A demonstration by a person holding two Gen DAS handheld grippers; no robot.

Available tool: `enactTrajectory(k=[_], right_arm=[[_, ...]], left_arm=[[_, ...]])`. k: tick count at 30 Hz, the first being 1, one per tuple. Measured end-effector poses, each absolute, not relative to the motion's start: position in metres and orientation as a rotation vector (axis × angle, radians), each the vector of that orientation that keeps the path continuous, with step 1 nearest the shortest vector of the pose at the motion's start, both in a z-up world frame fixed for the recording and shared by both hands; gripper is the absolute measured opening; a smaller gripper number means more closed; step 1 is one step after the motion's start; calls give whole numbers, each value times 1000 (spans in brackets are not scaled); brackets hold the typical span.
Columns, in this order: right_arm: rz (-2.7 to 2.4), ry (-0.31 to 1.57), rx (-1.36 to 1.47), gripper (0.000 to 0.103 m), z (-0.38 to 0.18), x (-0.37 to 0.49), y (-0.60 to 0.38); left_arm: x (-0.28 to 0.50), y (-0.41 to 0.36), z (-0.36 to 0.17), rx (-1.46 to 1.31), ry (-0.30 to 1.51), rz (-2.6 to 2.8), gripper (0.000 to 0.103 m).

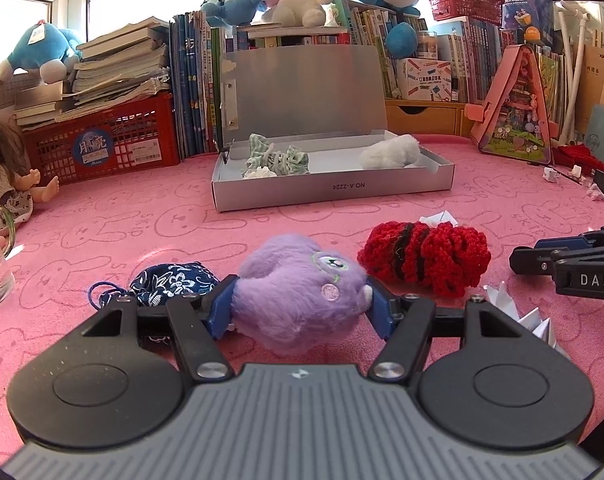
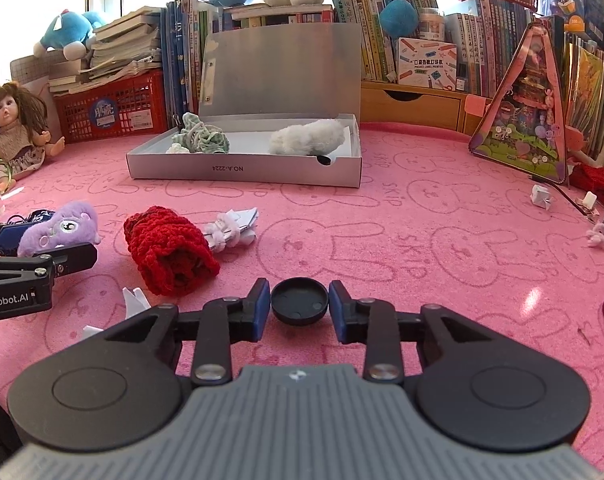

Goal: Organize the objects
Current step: 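Carry the purple plush over the box with the left gripper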

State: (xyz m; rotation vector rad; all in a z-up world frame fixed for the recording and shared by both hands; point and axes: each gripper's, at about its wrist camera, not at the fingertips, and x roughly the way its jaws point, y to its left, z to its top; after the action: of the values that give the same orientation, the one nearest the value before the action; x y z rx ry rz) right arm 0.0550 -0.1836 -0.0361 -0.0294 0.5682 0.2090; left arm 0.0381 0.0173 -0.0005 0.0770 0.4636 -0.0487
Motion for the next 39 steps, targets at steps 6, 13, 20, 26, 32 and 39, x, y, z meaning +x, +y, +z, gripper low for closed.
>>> enactTrajectory(k=[6,13,20,26,32,39], right_arm=[[199,564,-21,37,-33,57,-184],[200,557,-26,37,-28,59,-183],[202,532,-12,37,-19,68,-181],[220,517,19,37,-13,74,-183],[232,514,23,37,-10,78,-178],[251,496,16,37,-5,81,-170]], left_arm=[[41,21,2,53,470,-41,71],[44,21,8,44,460,-35,71],[51,17,19,53,435,-43,71],[57,13,23,66,434,-49,71],[67,10,21,43,465,-53,71],[73,6,25,45,456,-63,71]])
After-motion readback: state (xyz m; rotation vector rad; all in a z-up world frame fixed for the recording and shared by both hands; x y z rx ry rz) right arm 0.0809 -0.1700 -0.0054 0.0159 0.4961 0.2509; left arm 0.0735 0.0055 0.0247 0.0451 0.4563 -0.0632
